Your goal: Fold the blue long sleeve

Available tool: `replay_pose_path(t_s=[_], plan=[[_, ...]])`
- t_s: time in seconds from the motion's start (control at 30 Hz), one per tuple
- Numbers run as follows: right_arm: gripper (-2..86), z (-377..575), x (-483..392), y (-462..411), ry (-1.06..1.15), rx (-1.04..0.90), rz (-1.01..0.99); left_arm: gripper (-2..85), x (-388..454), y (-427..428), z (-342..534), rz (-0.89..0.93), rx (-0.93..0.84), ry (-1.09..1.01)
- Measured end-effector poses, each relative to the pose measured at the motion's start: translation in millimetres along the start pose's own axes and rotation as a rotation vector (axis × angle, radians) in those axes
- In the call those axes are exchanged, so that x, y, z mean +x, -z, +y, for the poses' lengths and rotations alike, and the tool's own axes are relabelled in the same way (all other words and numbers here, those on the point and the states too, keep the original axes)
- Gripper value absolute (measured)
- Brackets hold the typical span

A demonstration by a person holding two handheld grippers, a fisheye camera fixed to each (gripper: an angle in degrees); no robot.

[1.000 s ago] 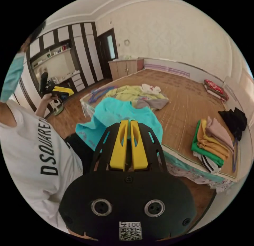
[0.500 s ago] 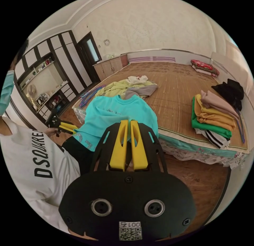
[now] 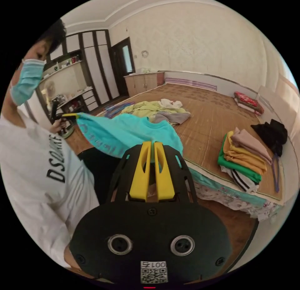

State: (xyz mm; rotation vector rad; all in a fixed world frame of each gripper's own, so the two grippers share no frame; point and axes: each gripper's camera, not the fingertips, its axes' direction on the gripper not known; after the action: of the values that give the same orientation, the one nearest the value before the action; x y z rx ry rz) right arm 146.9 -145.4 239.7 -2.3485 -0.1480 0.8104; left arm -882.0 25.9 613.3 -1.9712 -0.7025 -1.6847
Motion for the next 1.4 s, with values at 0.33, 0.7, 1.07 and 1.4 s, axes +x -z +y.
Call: replay_pose_path(t_s=[0.33, 0.7, 1.07, 1.4], plan=[[3.2, 71, -19, -119, 0.046, -0.461, -0.308, -0.2, 10, -47, 95, -0.08, -0.35, 0.066], [7.3, 83, 104, -134, -0.267, -0.251, 0.039, -0.8, -1, -104, 62, -0.193, -0.481, 0.071], [10.6, 109, 175, -297, -0.452, -0.314, -0.142, 9.7, 130, -386, -207, 0.076, -0.221, -0.332], [2.6, 132, 176, -265, -0.458, -0.153, -0.156, 5.7, 237, -598, -274, -0.027, -0.558, -0.392]])
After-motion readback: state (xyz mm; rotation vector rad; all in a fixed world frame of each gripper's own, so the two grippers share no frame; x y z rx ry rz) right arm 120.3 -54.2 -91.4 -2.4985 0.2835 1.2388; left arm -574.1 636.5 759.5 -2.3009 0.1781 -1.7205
